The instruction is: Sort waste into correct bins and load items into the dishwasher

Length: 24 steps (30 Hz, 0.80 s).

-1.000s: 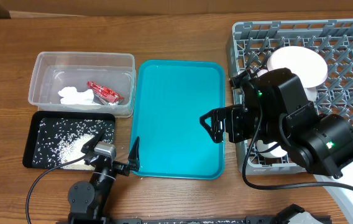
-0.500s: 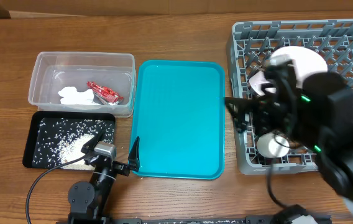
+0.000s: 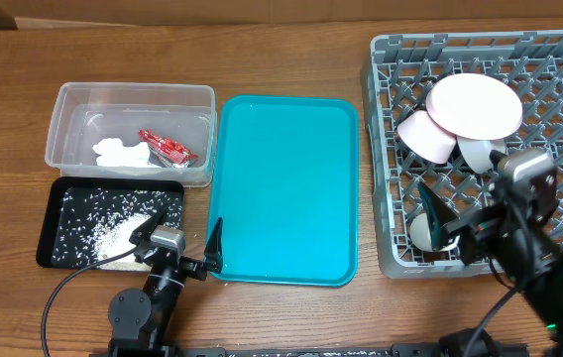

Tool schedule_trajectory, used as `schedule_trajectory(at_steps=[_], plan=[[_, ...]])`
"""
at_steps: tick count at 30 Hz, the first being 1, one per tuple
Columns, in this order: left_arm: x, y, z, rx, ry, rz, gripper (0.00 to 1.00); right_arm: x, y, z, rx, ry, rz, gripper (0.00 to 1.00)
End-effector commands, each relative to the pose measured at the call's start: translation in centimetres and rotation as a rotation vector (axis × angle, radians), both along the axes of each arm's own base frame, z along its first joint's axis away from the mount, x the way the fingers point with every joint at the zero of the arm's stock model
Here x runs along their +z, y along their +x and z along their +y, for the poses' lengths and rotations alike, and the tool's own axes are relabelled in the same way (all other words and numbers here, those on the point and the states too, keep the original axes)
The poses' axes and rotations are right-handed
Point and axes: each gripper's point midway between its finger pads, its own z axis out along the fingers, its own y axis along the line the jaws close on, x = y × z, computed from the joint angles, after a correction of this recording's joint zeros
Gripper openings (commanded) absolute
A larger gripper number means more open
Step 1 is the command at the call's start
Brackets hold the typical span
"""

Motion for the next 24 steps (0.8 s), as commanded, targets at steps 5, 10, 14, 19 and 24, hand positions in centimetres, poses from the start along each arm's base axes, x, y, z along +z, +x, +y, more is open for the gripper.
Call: schedule_trajectory(at_steps=[5, 10, 14, 19, 24], plan=[[0.0, 0.0, 0.0, -0.003, 0.007, -0.006, 1.00, -10.8, -0.2, -0.7, -0.024, -0.010, -0.001, 1.00], [0.0, 0.0, 0.0, -0.003, 0.007, -0.007, 1.00, -16.6, 0.0, -1.8, -0.096, 0.075, -0.004, 1.00], [0.0, 0.0, 0.0, -0.003, 0.007, -0.006, 1.00, -19.8, 0.0, -1.9, -0.097, 0.083, -0.033, 1.00], [0.0, 0.0, 0.0, -0.003, 0.007, -0.006, 1.00, -22.0, 1.1, -1.6, -0.079, 0.100, -0.089, 1.00], [0.0, 0.0, 0.0, -0.003, 0.007, -0.007, 1.00, -20.4, 1.8, -1.5, -0.071, 0.122, -0.218, 1.00]])
